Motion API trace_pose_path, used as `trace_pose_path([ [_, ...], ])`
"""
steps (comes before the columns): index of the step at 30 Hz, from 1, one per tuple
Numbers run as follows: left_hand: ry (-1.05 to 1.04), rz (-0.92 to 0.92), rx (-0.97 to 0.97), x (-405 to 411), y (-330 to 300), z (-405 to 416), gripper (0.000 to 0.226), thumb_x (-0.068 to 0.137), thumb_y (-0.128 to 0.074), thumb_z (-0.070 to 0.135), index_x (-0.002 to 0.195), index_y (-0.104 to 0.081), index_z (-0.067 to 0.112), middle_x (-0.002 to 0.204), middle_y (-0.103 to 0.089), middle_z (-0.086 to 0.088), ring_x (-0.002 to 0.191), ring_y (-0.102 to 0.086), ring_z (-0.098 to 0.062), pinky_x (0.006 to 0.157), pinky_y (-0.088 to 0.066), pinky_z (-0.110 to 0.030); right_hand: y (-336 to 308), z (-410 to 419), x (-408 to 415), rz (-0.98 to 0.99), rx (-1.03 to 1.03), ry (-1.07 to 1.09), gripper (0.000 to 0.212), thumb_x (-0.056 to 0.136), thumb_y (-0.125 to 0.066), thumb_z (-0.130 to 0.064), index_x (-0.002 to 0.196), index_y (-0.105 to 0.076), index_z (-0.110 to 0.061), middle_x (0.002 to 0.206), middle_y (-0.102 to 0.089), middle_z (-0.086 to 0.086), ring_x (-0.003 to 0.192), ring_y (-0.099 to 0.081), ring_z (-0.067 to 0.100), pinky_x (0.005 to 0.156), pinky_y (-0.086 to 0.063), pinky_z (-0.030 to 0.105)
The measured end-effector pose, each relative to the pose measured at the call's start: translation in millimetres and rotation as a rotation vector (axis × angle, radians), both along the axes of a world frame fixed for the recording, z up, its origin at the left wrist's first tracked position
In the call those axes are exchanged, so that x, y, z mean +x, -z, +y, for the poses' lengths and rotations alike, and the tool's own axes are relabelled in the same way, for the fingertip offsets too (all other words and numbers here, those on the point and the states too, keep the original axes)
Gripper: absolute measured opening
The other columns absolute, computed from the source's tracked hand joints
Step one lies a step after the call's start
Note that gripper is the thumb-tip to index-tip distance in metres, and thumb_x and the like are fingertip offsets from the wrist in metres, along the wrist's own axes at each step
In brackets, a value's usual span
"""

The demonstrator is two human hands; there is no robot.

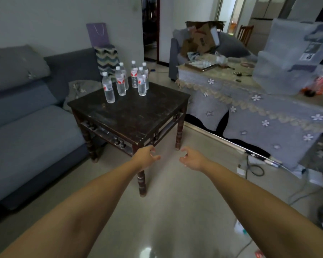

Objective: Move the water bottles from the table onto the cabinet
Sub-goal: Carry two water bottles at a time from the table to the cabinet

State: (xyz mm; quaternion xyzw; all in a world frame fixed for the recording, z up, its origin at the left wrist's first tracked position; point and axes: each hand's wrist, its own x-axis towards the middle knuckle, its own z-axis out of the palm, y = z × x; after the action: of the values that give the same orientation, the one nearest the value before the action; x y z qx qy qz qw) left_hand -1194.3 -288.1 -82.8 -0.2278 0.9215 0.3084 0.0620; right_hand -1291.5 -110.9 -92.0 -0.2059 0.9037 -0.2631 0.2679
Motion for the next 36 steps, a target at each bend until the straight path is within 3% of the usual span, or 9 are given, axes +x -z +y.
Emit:
trace_pose_path([
  [7, 0.018, -0.031, 0.039, -103.8, 16.2, -45.6, 0.05, 0.089, -0.062, 0.038, 0.128, -0.055, 0.009, 0.13, -0.059, -0.011, 0.118, -0.057, -0.025, 0.096, -0.043, -0.03, 6.4, -54.8, -99.9, -0.054, 0.011, -0.022, 0.055, 0.093, -0.057, -0.025, 0.144, -0.039, -0.012, 0.108, -0.042, 0.003, 0.119, -0.057, 0.035, 0.101, -0.049, 0.041],
  [11, -0.025, -0.018, 0.08, -174.8, 23.2, -78.7, 0.046, 0.089, -0.063, 0.038, 0.124, -0.057, 0.009, 0.121, -0.064, -0.011, 0.11, -0.061, -0.026, 0.088, -0.045, -0.029, 16.1, -93.4, -188.4, -0.024, 0.015, -0.064, 0.055, 0.093, -0.058, -0.025, 0.141, -0.039, -0.007, 0.113, -0.051, 0.011, 0.104, -0.056, 0.025, 0.097, -0.051, 0.042],
  [16, -0.155, -0.007, 0.086, -260.5, 27.3, -128.7, 0.046, 0.088, -0.063, 0.041, 0.121, -0.058, 0.009, 0.117, -0.065, -0.011, 0.108, -0.061, -0.025, 0.089, -0.045, -0.029, 11.2, -140.1, -283.3, 0.018, 0.0, -0.143, 0.045, 0.096, -0.054, -0.022, 0.137, -0.042, -0.01, 0.102, -0.055, 0.006, 0.097, -0.059, 0.024, 0.076, -0.042, 0.023],
  [20, -0.256, 0.015, 0.106, -339.2, 21.9, -165.8, 0.048, 0.086, -0.064, 0.045, 0.119, -0.059, 0.011, 0.112, -0.067, -0.008, 0.101, -0.063, -0.022, 0.087, -0.047, -0.029, 0.6, -184.8, -376.8, 0.015, 0.009, -0.236, 0.047, 0.096, -0.054, -0.024, 0.139, -0.041, -0.011, 0.096, -0.053, 0.001, 0.084, -0.058, 0.019, 0.047, -0.038, 0.011],
  [23, -0.31, 0.027, 0.135, -374.2, 21.4, -184.9, 0.045, 0.087, -0.064, 0.043, 0.119, -0.058, 0.012, 0.11, -0.067, -0.008, 0.094, -0.064, -0.021, 0.086, -0.049, -0.031, -1.1, -216.8, -421.3, 0.006, 0.018, -0.263, 0.047, 0.096, -0.055, -0.024, 0.138, -0.042, -0.011, 0.09, -0.053, -0.001, 0.088, -0.058, 0.019, 0.054, -0.038, 0.014],
  [27, -0.42, 0.012, 0.168, -396.8, 31.8, -225.0, 0.047, 0.087, -0.064, 0.041, 0.121, -0.058, 0.01, 0.112, -0.066, -0.009, 0.102, -0.064, -0.023, 0.088, -0.048, -0.029, 12.7, -273.4, -453.1, -0.048, 0.044, -0.335, 0.047, 0.095, -0.055, -0.024, 0.138, -0.042, -0.011, 0.087, -0.051, -0.006, 0.089, -0.058, 0.019, 0.059, -0.041, 0.017],
  [31, -0.531, -0.008, 0.167, -407.9, 49.5, -289.4, 0.046, 0.087, -0.064, 0.042, 0.12, -0.059, 0.01, 0.115, -0.066, -0.009, 0.106, -0.062, -0.022, 0.089, -0.045, -0.026, 29.5, -342.9, -476.6, -0.054, 0.036, -0.416, 0.044, 0.094, -0.057, -0.026, 0.135, -0.047, -0.013, 0.103, -0.057, 0.002, 0.099, -0.065, 0.023, 0.086, -0.049, 0.028],
  [33, -0.609, -0.006, 0.184, -412.7, 58.6, -324.9, 0.045, 0.087, -0.064, 0.043, 0.119, -0.059, 0.011, 0.117, -0.065, -0.008, 0.107, -0.061, -0.022, 0.091, -0.045, -0.028, 34.7, -375.4, -490.8, -0.061, 0.032, -0.395, 0.033, 0.094, -0.057, -0.026, 0.124, -0.055, -0.013, 0.106, -0.064, 0.007, 0.103, -0.066, 0.025, 0.093, -0.049, 0.031],
  [36, -0.788, 0.04, 0.208, -424.5, 70.8, -380.8, 0.046, 0.088, -0.063, 0.041, 0.12, -0.058, 0.008, 0.123, -0.063, -0.011, 0.115, -0.058, -0.026, 0.096, -0.043, -0.031, 41.5, -423.7, -519.7, -0.062, -0.018, -0.281, 0.011, 0.093, -0.058, -0.023, 0.085, -0.058, -0.016, 0.096, -0.066, 0.009, 0.103, -0.067, 0.029, 0.092, -0.051, 0.034],
])
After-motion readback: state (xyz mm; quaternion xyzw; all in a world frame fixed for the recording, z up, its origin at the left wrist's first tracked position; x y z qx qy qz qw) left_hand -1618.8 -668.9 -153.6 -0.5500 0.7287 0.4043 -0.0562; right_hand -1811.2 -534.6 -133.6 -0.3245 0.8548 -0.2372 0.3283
